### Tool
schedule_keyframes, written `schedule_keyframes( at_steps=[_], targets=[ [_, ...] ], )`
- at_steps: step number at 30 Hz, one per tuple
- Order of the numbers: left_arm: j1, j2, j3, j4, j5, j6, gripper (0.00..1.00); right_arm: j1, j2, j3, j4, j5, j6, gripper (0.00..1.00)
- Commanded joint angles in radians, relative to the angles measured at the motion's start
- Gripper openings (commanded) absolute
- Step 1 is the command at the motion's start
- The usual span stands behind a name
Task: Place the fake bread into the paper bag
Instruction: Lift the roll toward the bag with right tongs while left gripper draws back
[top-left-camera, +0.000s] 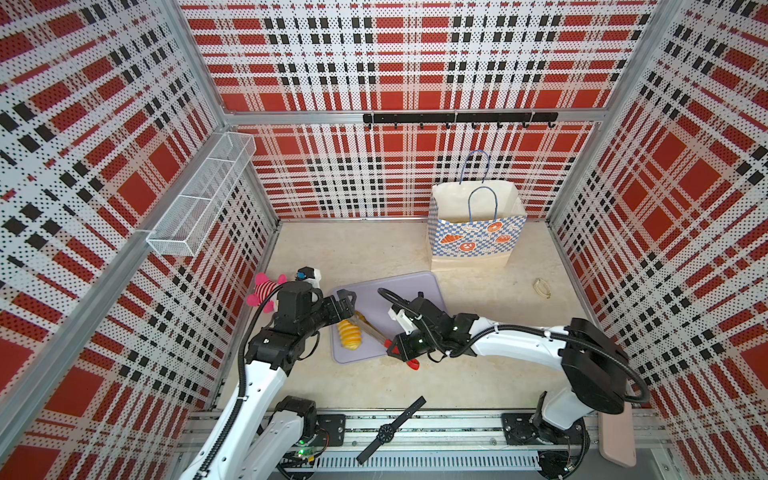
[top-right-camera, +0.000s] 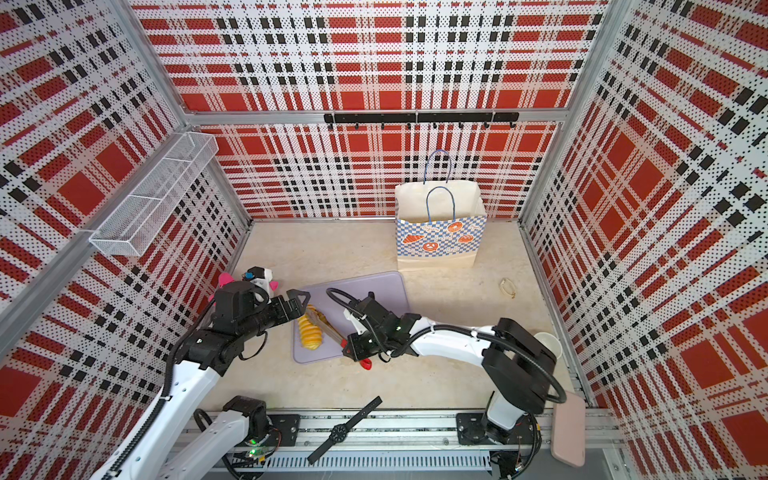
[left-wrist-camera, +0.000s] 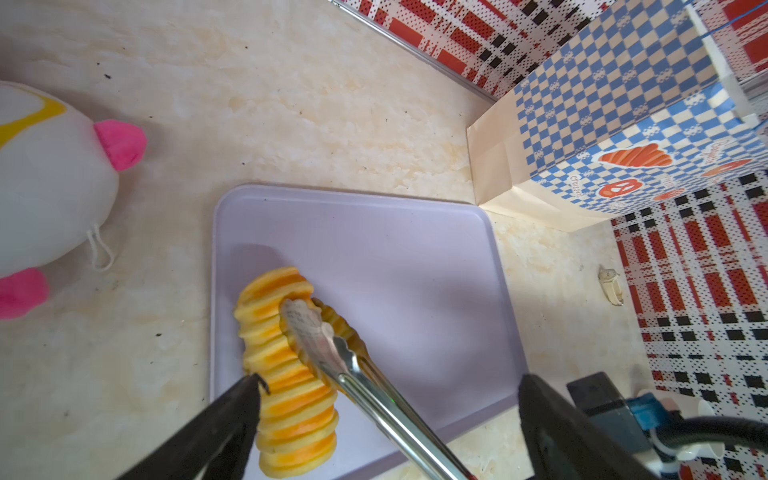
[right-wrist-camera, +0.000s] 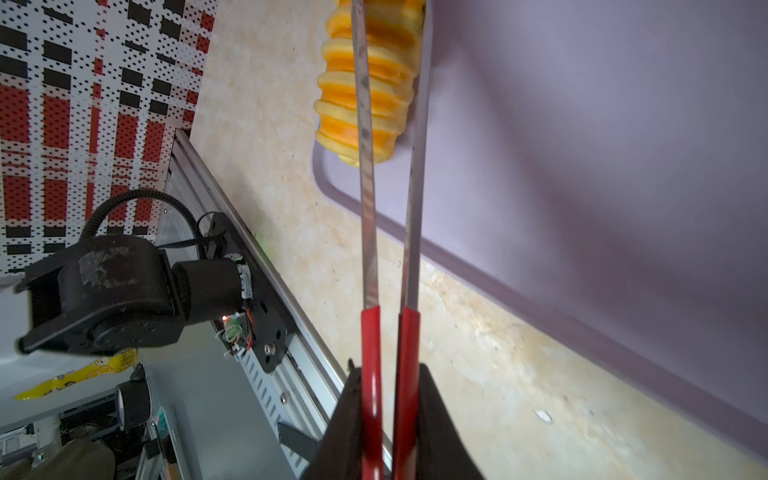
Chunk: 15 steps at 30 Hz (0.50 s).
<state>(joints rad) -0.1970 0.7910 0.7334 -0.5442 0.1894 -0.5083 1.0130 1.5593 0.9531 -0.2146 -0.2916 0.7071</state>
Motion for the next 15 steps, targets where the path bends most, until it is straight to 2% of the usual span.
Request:
schedule_keyframes(
  at_steps=[1,5,10,15],
  targets=[
    [-0.006,-0.006,-0.016,0.099,0.054,-0.029,0.98,-0.018,-0.161,-0.028,0.064,0.154,-0.072,0.16],
    [-0.042,-0.037,-0.038,0.245,0.038,-0.100,0.98,-0.018,-0.355,-0.107,0.133,0.317,-0.135,0.15],
    [-0.200,-0.081,-0.086,0.433,-0.089,-0.168,0.98,-0.018,-0.523,-0.089,0.113,0.461,-0.237,0.15],
    [-0.303,-0.082,-0.127,0.576,-0.190,-0.189,0.98,-0.017,-0.634,-0.067,0.112,0.594,-0.329,0.15]
  ],
)
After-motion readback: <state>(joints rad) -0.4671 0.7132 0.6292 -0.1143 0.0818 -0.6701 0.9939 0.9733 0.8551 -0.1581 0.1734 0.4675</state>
